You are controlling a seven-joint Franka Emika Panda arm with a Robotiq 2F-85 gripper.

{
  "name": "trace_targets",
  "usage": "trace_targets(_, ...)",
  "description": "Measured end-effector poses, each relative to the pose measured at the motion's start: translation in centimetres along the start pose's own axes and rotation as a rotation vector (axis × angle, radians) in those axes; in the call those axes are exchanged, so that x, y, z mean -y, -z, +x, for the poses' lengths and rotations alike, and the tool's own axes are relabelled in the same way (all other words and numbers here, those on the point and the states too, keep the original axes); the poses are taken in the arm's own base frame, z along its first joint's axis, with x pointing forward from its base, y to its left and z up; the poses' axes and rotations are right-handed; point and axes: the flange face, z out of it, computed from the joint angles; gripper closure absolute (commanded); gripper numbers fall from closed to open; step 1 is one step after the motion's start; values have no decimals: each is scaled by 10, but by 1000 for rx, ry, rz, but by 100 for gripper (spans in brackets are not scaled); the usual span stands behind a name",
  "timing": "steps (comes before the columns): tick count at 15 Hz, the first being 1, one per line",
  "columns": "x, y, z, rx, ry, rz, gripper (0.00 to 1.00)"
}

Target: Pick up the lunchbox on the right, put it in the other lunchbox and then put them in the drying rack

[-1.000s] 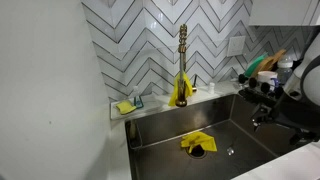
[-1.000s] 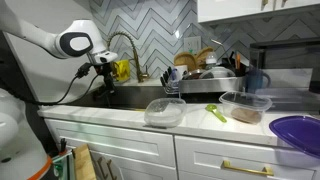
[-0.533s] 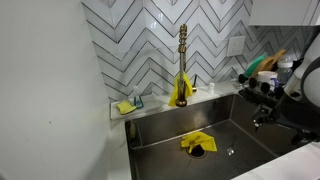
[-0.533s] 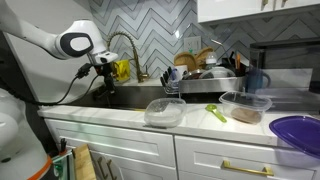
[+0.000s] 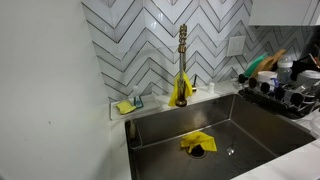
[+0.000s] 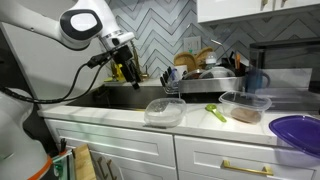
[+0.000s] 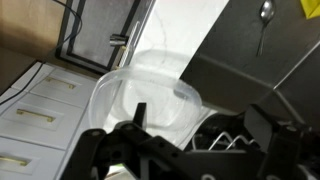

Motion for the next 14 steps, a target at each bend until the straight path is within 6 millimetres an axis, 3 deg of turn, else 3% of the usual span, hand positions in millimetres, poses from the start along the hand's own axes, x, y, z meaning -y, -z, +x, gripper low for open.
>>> trace_targets(2,-12,10,7,-29,-28,6,0)
trace_targets(10,-10,13,5,-37,-23,7,0)
trace_targets(14,2,39,7,-134,66,-15,0)
